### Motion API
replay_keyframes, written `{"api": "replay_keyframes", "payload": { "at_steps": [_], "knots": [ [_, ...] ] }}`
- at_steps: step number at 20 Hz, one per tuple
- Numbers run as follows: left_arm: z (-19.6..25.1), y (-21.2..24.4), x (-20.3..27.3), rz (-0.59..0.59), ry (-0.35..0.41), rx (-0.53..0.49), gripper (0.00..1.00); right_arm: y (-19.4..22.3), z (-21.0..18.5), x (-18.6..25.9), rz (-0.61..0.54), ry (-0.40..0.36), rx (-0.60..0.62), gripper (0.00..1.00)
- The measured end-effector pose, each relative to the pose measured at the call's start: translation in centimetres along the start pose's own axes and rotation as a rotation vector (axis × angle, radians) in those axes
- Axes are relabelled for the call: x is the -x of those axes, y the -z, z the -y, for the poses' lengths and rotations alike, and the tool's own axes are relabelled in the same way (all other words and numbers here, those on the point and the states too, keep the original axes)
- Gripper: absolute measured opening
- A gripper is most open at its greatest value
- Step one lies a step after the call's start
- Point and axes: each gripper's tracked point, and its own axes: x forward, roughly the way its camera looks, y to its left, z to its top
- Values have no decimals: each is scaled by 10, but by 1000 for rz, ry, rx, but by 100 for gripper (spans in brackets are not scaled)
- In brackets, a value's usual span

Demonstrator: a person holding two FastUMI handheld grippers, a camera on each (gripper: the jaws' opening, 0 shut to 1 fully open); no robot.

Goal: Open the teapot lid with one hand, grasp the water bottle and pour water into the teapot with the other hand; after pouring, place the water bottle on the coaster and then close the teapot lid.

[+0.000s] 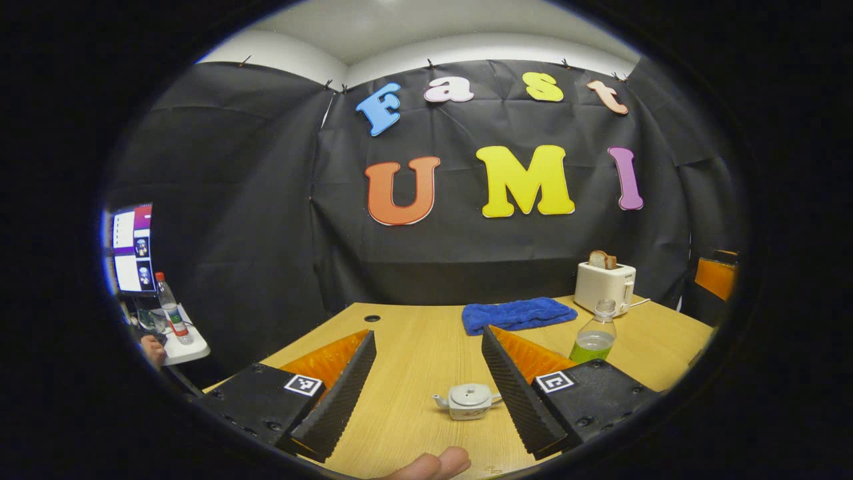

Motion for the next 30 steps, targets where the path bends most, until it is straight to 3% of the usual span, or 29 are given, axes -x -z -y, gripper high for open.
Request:
{"api": "replay_keyframes", "payload": {
  "at_steps": [5, 12, 13, 16, 19, 22, 23, 29, 30],
  "knots": [
    [23, 55, -33, -112, 58, 14, 100, 23, 3, 1, -21, -24, 24, 96],
    [41, 104, -63, -228, 105, -17, 98, 72, 0, -17, -136, -39, 33, 96],
    [44, 108, -63, -241, 119, -6, 90, 76, -2, -17, -146, -45, 40, 97],
    [53, 108, -65, -223, 166, 43, 81, 90, -9, -19, -161, -70, 65, 97],
    [47, 123, -74, -248, 144, 6, 60, 98, -24, -20, -173, -125, 35, 97],
    [42, 120, -75, -221, 125, -33, 48, 102, -25, -24, -182, -132, 41, 97],
    [43, 119, -75, -215, 128, -36, 34, 103, -25, -26, -186, -128, 44, 96],
    [48, 115, -76, -211, 154, -70, 6, 116, -30, -36, -210, -131, 51, 95],
    [47, 115, -75, -212, 153, -72, 5, 118, -32, -37, -213, -134, 51, 97]
  ]
}}
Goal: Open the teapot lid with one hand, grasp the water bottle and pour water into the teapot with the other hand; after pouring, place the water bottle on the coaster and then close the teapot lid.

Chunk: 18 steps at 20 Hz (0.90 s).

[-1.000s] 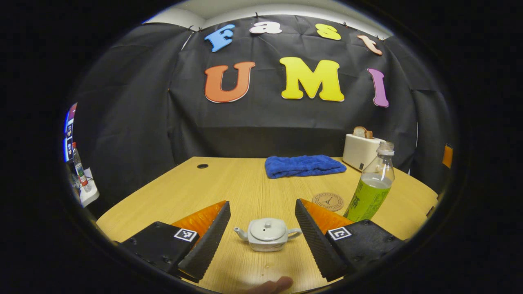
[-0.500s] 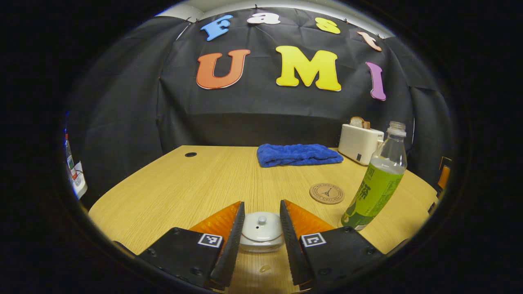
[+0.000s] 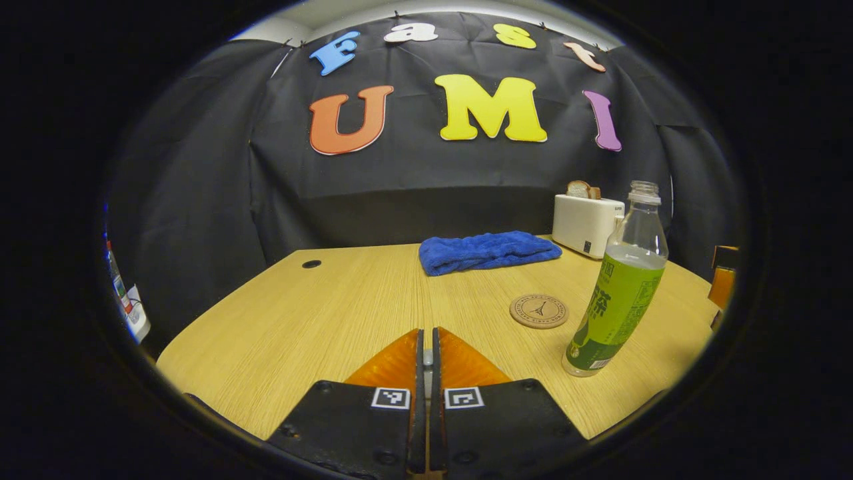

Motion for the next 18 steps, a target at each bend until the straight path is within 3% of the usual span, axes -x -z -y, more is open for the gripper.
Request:
{"api": "replay_keyframes", "payload": {
  "at_steps": [7, 18],
  "knots": [
    [-9, -34, 15, 53, -2, 32, 3, 10, -9, -13, -12, -18, -13, 97],
    [-29, -88, 78, 123, -15, 60, 3, 32, -42, -56, -66, -65, -12, 96]
  ]
}}
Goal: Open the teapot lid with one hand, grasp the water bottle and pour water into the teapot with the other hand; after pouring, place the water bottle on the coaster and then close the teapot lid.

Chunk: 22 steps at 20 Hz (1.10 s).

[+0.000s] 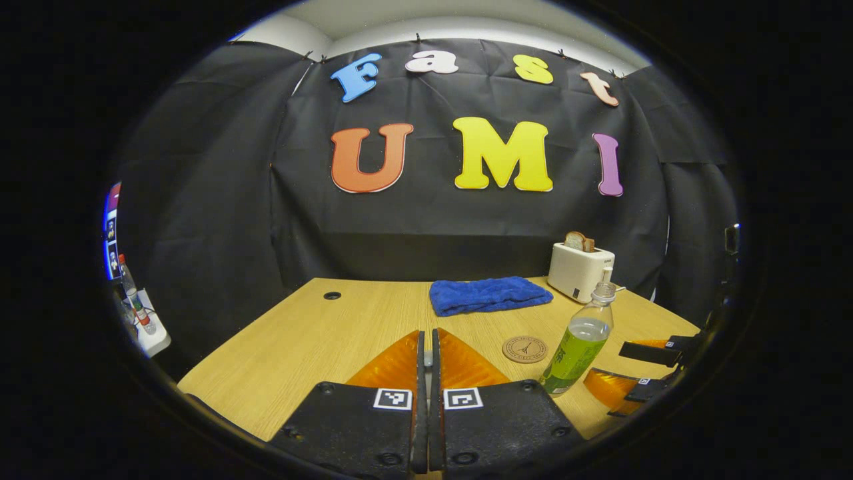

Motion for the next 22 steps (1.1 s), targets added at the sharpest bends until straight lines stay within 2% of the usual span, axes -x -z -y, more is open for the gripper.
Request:
{"api": "replay_keyframes", "payload": {
  "at_steps": [6, 10, 12, 13, 14, 18, 22],
  "knots": [
    [-6, 7, 13, -20, 0, 9, 4, 0, -2, -31, -11, 36, -22, 96],
    [-11, 23, 12, -56, -3, 23, 3, 8, -8, -47, -41, 33, -14, 96],
    [-9, 30, 13, -77, 13, 47, 4, 9, -11, -53, -43, 37, -13, 87],
    [-10, 32, 12, -79, 14, 50, 3, 9, -12, -54, -40, 40, -10, 78],
    [-12, 32, 13, -80, 11, 46, 4, 9, -14, -56, -39, 36, -4, 76],
    [-16, 34, 15, -70, 7, 36, 4, 5, -14, -52, -44, 25, 12, 74],
    [-20, 37, 17, -70, 8, 17, 3, -4, -3, -38, -65, 74, 106, 73]
  ]
}}
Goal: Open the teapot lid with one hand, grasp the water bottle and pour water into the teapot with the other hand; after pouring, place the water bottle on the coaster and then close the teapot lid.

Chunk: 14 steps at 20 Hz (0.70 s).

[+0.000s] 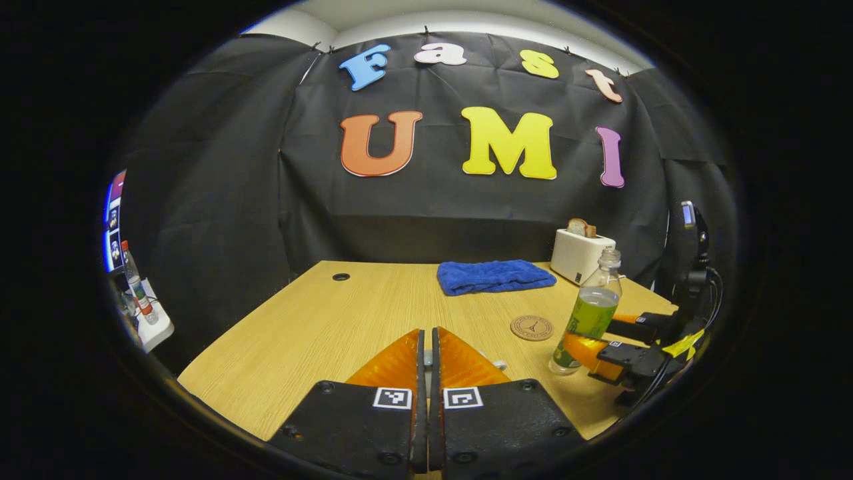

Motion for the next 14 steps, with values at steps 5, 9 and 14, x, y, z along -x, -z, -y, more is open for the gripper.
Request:
{"api": "replay_keyframes", "payload": {
  "at_steps": [5, 9, 14],
  "knots": [
    [2, 5, 3, 15, 15, -36, 3, -7, 14, 16, -37, 81, 221, 73],
    [7, 11, 4, 34, 33, -65, 4, -8, 17, 17, -61, 138, 419, 73],
    [1, 19, 8, 28, 42, -35, 4, -12, 17, 13, -72, 214, 655, 74]
  ]
}}
